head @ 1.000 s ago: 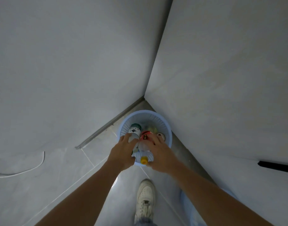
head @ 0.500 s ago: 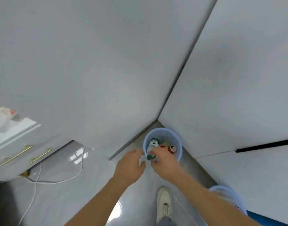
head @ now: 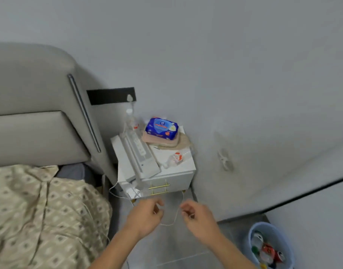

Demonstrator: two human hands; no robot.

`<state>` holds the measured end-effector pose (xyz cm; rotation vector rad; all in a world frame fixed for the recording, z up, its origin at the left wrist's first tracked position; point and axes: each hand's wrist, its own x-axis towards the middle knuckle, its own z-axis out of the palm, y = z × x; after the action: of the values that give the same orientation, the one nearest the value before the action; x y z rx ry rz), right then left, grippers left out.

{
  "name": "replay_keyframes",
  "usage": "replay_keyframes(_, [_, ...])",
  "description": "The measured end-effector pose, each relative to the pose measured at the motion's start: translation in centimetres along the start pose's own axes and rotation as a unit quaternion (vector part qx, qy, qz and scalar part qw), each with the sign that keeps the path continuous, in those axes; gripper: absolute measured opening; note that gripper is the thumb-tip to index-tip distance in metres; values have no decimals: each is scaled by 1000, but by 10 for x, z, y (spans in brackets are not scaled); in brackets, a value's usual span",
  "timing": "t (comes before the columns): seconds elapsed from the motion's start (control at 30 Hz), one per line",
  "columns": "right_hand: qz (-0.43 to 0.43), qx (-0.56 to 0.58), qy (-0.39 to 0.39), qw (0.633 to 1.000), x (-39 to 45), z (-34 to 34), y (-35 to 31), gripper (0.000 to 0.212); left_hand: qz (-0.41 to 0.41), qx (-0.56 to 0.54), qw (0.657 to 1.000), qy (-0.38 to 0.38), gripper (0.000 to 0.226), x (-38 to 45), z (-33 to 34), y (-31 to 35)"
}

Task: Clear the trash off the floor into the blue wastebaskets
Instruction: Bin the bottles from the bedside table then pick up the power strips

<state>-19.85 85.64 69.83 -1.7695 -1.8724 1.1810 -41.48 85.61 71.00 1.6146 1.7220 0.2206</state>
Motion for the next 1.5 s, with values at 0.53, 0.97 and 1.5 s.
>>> replay_keyframes(0.53, [-117, -374, -127, 911, 343, -7, 15, 80, -96, -102, 939, 313, 82, 275, -127, -81])
replay_keyframes(0.97, [-194, -424, -186, 865, 419, 20, 96, 72, -135, -206, 909, 337, 70, 420, -141, -113])
replay_keyframes(1.5, [-187, -410, -128, 884, 420, 22, 86, 67, -103, -232, 889, 381, 54, 428, -127, -83])
